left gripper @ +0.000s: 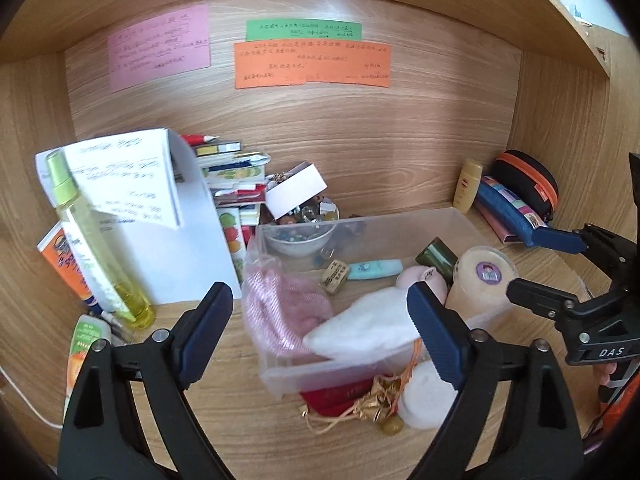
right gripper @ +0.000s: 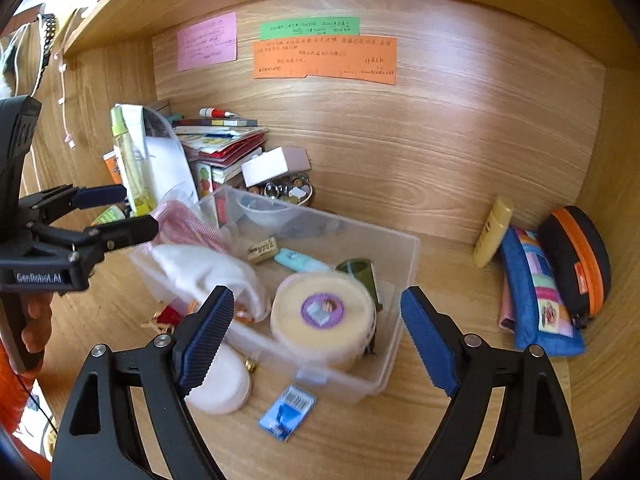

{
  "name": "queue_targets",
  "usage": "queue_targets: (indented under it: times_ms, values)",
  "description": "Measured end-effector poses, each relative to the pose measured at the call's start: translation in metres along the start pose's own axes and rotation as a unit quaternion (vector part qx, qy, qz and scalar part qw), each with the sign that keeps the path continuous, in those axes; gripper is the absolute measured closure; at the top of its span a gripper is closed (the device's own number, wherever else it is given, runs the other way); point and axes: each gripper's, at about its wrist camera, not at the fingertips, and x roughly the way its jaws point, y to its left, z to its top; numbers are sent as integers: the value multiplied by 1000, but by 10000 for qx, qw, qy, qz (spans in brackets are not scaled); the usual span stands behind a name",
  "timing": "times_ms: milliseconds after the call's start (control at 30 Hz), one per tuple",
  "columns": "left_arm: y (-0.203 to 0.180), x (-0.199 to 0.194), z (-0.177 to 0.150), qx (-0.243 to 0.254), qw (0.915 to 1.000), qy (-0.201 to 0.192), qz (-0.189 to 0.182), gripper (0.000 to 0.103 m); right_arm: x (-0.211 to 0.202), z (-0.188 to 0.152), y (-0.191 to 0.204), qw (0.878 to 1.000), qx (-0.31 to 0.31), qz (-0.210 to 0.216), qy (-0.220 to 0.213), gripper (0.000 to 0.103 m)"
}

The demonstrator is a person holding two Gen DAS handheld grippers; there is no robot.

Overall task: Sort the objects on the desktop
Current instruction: 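Move right tool to the white round container while left tool approaches red pouch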

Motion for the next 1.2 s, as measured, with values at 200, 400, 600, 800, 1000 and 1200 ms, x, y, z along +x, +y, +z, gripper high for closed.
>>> queue_targets:
  times_ms: [200, 400, 600, 800, 1000, 1200]
  values:
    - [7, -12, -14, -110, 9999, 81, -60, 13, -14, -17, 5, 9998, -94, -132, 107, 19]
    - [8, -8, -37, -10, 9991, 422, 10, 12, -14, -36, 8, 9994, -81, -74, 325, 19]
    - [16, 13, -62, -70, 9950, 994, -87, 12, 4, -53, 16, 9965, -1, 311, 773, 19]
    - [18, 42, -78, 75, 9870, 1599, -142, 12, 26, -59, 37, 9922, -239, 569, 1081, 19]
    - [7, 64, -83, 490, 9791, 1967, -140, 12, 50, -63, 54, 9851, -533, 719, 1465, 19]
    - [0, 73, -79, 595, 9796, 1902, -242, 12, 62, -65, 62, 9811, -749, 713, 1637, 19]
